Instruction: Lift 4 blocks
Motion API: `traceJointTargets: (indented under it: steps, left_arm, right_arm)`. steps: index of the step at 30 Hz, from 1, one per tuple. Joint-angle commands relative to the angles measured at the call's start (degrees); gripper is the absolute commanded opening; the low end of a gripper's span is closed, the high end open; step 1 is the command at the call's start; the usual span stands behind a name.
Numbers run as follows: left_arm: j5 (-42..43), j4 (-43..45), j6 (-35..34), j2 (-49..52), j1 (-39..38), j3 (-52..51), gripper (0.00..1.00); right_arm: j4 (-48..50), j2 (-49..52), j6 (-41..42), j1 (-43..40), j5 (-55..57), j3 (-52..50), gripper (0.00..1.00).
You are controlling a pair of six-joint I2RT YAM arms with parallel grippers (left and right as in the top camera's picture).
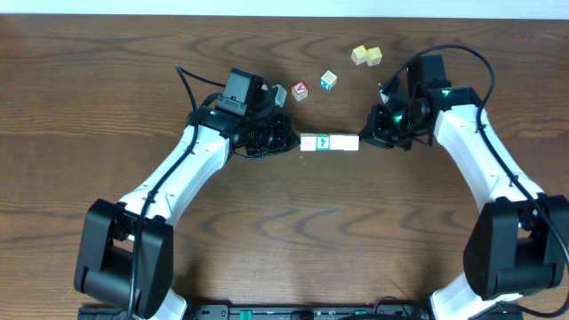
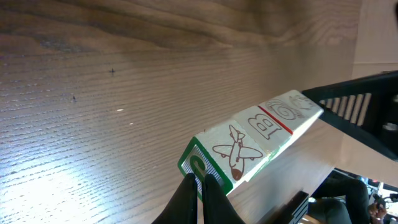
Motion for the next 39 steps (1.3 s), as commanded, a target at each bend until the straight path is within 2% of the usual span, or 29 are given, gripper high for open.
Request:
traceJointTargets:
  steps: [1,39]
  left_arm:
    - [5.8,1.1,-0.1,-0.5,-2.1,0.9,0.07]
    - [5.9,1.1,-0.8,-0.5,-2.1,0.9,0.07]
  right_arm:
    - [0.0,-2.6,1.0,4.2,-12.4,0.3,0.01]
    - [-0.3,-2.6,1.0,4.5,-9.2,0.3,0.01]
